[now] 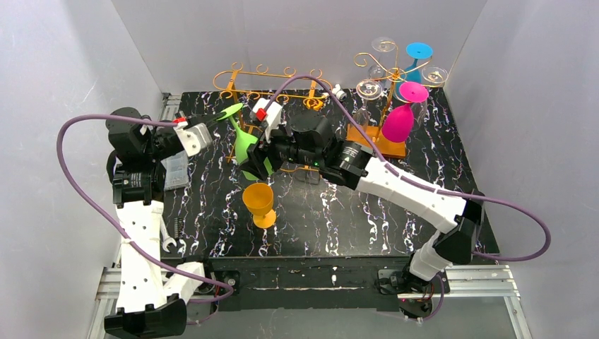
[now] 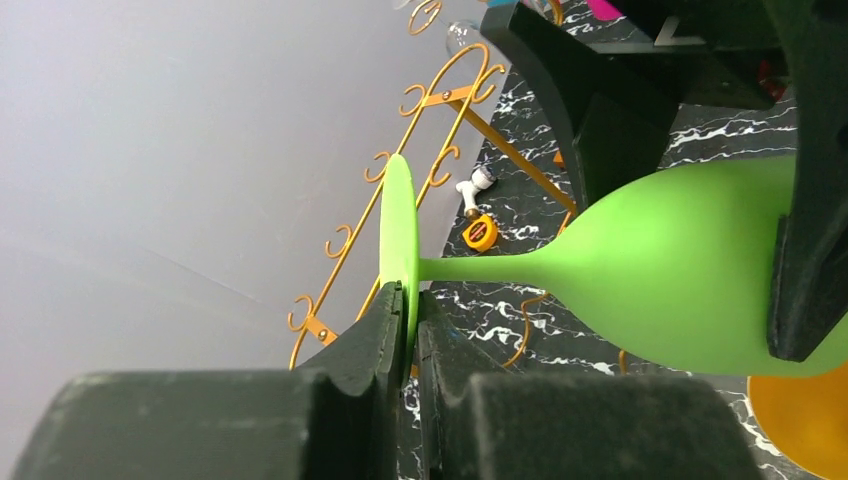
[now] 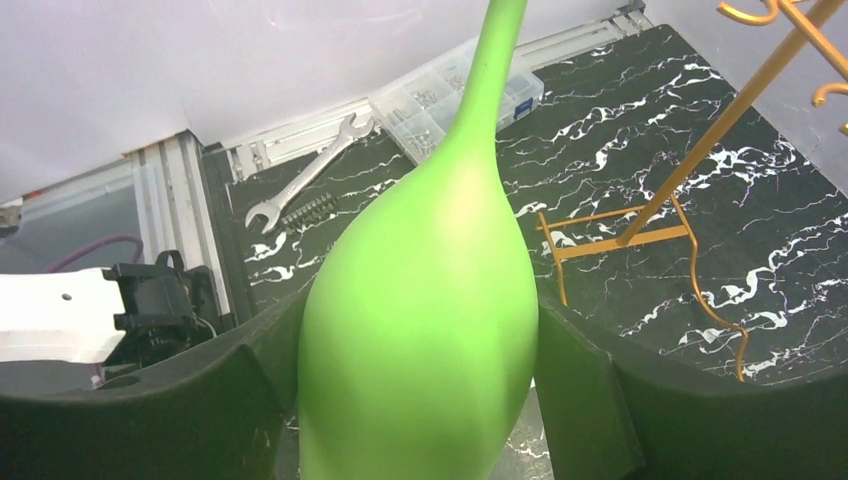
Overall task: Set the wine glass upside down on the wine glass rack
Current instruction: Turn the wine glass upside down at the wine rack, then pick up the wine glass at the center of the board, then turn the wine glass upside down at the wine rack.
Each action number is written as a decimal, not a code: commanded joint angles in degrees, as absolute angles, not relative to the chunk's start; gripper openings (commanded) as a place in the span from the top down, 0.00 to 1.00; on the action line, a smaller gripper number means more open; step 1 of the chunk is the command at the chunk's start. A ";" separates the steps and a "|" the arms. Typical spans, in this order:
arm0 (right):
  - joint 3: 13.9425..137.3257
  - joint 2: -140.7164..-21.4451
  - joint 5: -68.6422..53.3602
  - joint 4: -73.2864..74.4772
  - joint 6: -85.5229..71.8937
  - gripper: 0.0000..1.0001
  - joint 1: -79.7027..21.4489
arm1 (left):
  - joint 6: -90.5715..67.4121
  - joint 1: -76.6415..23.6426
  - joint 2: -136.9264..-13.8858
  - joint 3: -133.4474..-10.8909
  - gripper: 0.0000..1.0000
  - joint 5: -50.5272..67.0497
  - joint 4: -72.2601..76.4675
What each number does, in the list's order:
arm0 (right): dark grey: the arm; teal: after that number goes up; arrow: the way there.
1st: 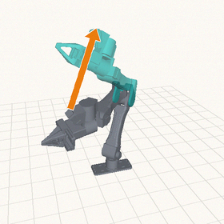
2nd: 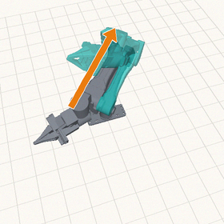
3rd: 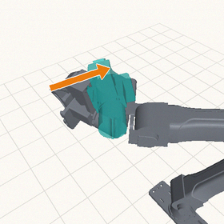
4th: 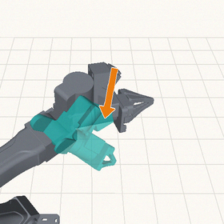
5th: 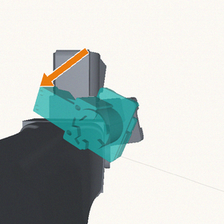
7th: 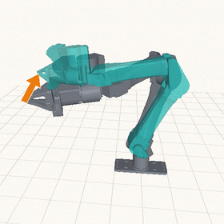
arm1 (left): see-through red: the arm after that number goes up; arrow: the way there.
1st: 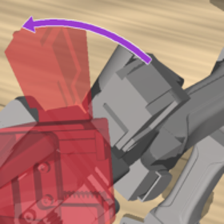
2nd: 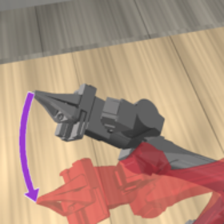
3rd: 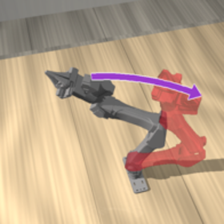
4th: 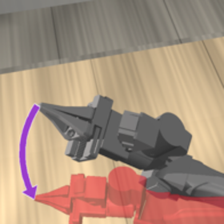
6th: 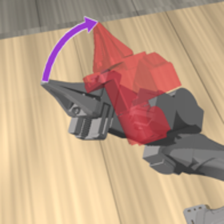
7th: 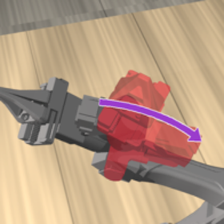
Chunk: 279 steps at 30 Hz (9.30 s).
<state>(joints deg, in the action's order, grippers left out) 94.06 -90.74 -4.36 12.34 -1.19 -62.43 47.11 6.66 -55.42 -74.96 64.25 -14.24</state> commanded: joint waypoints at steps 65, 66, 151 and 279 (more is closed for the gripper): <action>83.45 -103.22 7.45 -23.93 -7.74 0.29 -53.17 | 23.52 6.87 -59.44 -76.19 0.02 40.34 -9.23; 83.47 -103.33 7.57 -23.84 -7.73 0.26 -53.17 | 23.47 6.92 -59.48 -76.12 0.02 40.39 -9.23; 83.33 -77.87 8.84 15.98 -16.58 0.96 -65.21 | 13.12 6.96 -52.18 -85.73 0.02 50.35 -51.37; 54.24 -68.33 -2.37 -20.04 -18.65 0.36 -52.30 | 24.17 6.88 -51.99 -80.13 0.02 52.76 -39.02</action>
<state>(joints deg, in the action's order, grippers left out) 56.10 -70.41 -4.36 -12.71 -17.28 -55.77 36.03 6.96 -51.59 -78.96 52.42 -33.06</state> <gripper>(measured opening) 0.800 0.982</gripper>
